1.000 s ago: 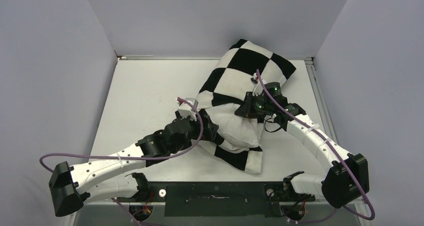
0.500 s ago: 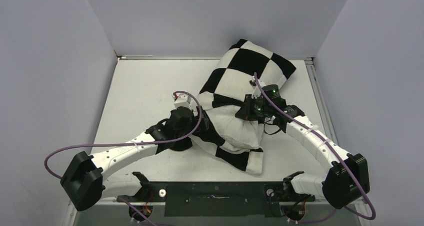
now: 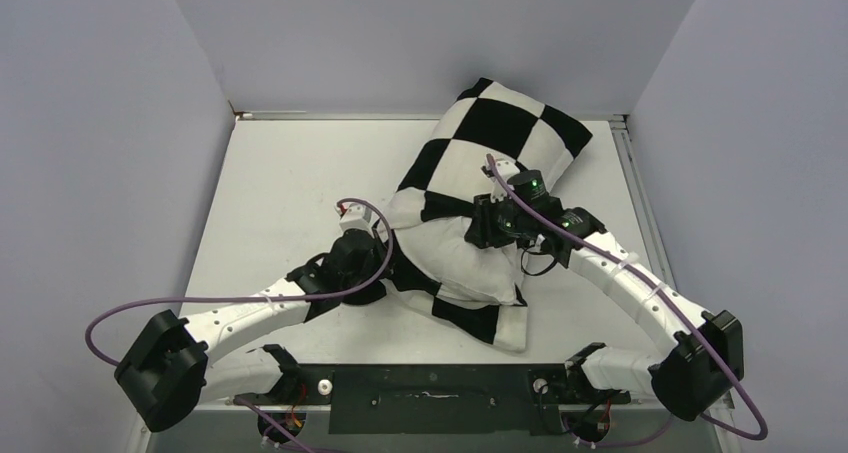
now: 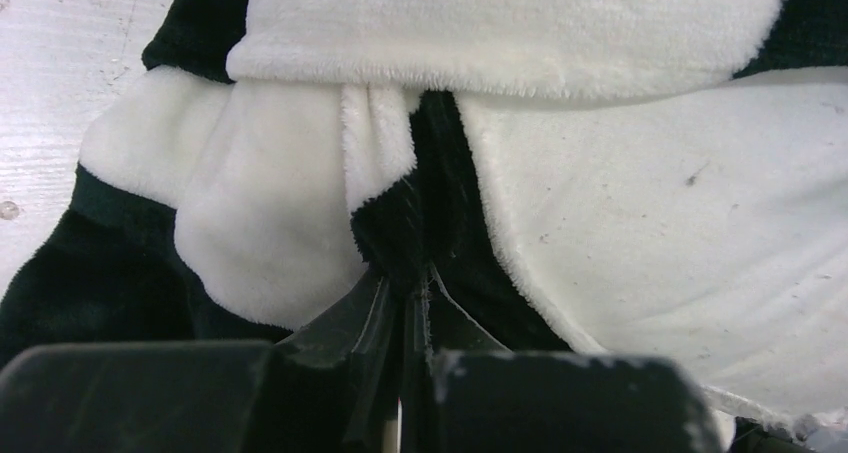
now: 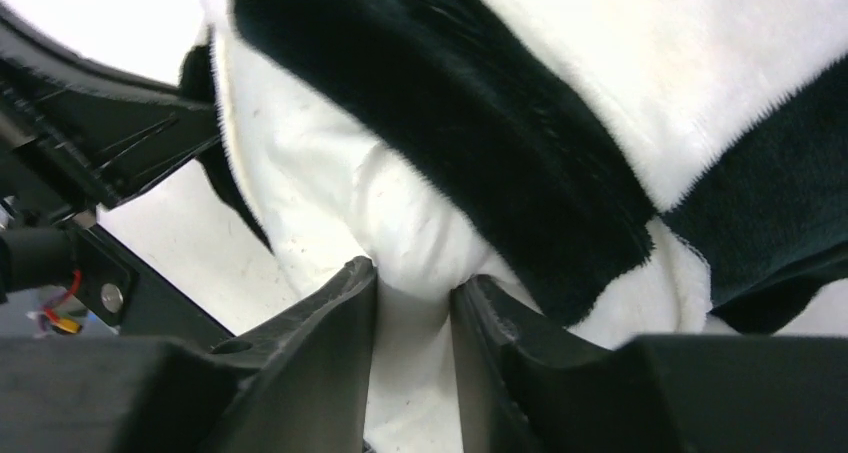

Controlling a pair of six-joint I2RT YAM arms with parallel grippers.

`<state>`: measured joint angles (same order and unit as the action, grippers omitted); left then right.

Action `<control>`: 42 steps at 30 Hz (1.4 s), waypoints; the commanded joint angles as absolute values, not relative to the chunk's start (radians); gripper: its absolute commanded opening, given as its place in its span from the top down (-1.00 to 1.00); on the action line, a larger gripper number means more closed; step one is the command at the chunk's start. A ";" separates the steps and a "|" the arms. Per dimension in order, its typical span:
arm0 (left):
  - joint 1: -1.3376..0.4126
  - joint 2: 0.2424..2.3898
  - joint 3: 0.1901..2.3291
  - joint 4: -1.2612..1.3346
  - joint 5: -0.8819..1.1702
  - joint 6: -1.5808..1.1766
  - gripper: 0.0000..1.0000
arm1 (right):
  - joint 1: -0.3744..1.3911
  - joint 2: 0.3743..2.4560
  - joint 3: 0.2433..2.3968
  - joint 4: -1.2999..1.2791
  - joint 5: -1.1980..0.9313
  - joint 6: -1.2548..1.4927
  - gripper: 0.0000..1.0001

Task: Remove the pillowcase from the pillow

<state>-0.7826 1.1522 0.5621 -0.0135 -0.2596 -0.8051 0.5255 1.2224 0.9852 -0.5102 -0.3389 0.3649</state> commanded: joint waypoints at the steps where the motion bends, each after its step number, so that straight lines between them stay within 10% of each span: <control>1: -0.776 1.141 0.525 -0.017 -0.228 -0.799 1.00 | 0.637 1.180 1.121 -0.567 -0.210 0.292 0.24; 13: -0.776 1.113 0.496 0.053 -0.197 -0.792 1.00 | 0.965 1.408 1.340 -0.583 -0.024 0.217 -0.27; 27: -0.776 1.088 0.437 0.087 -0.199 -0.810 1.00 | 0.940 1.623 1.252 -0.516 0.358 0.301 -0.54; 35: -0.775 1.100 0.414 0.102 -0.196 -0.815 1.00 | 0.879 1.656 1.135 -0.453 0.240 0.325 -0.99; 42: -0.775 1.112 0.417 0.107 -0.192 -0.815 1.00 | 0.895 1.693 1.131 -0.446 0.228 0.332 -1.00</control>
